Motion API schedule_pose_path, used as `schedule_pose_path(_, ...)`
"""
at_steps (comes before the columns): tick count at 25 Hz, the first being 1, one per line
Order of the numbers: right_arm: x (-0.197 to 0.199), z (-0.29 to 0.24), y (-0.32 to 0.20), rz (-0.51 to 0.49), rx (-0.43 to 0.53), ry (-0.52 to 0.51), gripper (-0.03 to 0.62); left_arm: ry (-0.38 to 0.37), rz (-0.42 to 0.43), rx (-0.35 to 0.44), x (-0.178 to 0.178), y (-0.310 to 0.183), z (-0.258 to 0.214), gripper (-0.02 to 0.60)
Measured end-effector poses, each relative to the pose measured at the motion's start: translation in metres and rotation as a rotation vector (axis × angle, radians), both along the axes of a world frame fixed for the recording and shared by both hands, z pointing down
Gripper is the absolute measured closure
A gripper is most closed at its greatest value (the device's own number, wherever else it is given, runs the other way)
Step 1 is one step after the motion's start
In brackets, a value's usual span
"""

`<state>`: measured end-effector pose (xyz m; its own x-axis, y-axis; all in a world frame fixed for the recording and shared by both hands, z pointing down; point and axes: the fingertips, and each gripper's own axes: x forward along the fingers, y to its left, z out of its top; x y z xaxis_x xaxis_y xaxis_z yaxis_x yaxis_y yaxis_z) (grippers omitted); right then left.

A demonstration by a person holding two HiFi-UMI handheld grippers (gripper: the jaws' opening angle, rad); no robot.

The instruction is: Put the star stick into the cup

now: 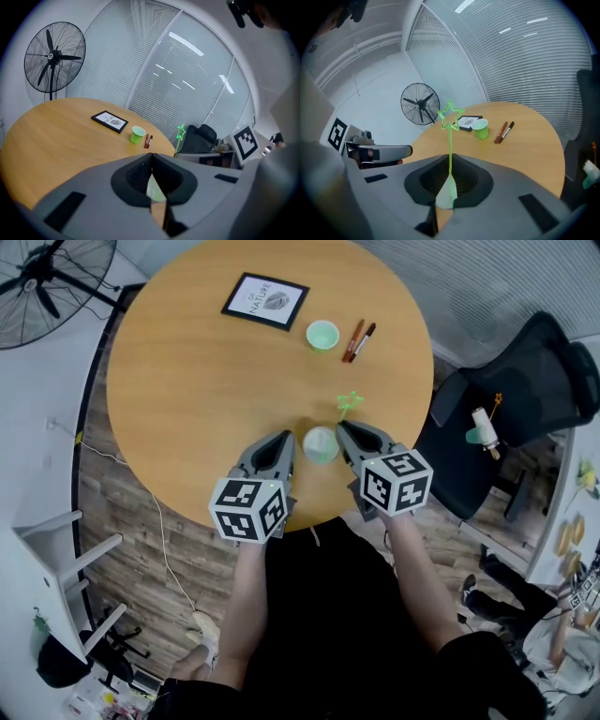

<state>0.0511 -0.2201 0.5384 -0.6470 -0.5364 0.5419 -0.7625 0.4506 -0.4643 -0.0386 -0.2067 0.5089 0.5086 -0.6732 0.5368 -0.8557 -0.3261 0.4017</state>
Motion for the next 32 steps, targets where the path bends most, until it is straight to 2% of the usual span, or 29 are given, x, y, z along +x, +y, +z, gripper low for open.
schedule_pose_path(14,0.000,0.019,0.005,0.017,-0.054,0.000,0.566,0.000,0.014,-0.029,0.004,0.006,0.010,0.583)
schedule_pose_path(32,0.005,0.025,0.001,0.033,-0.075,0.002,0.566,-0.005,0.011,-0.032,0.006,0.003,0.011,0.583)
